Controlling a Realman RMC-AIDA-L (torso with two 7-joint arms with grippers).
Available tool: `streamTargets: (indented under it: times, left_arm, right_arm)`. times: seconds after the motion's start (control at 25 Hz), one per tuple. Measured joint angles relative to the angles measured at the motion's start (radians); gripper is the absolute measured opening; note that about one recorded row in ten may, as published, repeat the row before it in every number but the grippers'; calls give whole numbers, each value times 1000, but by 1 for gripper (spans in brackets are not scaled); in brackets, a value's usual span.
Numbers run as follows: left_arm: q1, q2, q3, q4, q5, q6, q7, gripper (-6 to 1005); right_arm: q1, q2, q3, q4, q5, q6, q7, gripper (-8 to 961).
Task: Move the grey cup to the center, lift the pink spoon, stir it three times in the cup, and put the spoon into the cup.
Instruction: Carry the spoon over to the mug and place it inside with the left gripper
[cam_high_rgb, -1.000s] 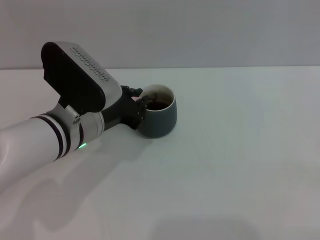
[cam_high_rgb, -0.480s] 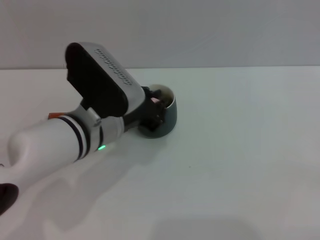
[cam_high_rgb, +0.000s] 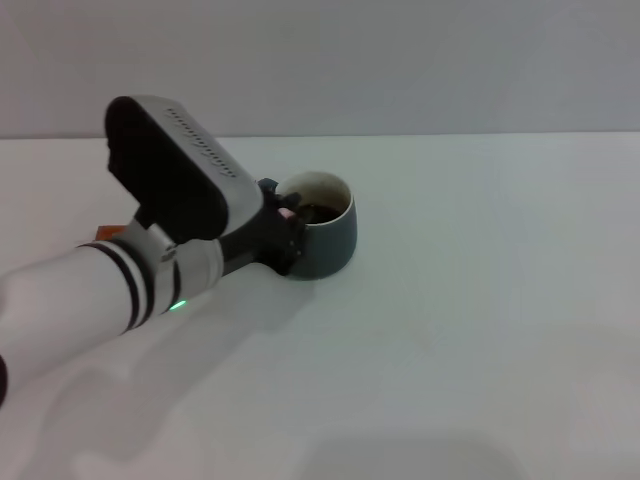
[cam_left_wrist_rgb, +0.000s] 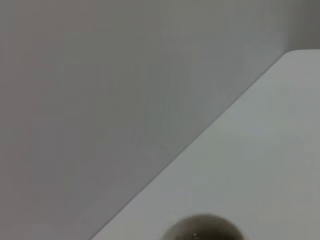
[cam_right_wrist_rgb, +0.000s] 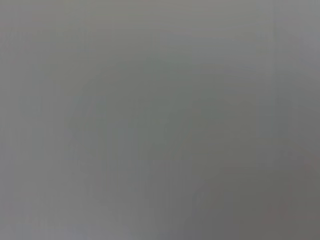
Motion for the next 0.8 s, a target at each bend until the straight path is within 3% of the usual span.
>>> streamTargets:
  times: [0.44,0.8]
  left_arm:
    - [12,-76,-141,25,-159,-59,245,250]
    - [24,-79,-125,15,-181,18,254,263]
  right_arm:
    - [2,1,-17,1,0,2,4,-2]
    - [-6,1,-24,2,4,-3,5,-2]
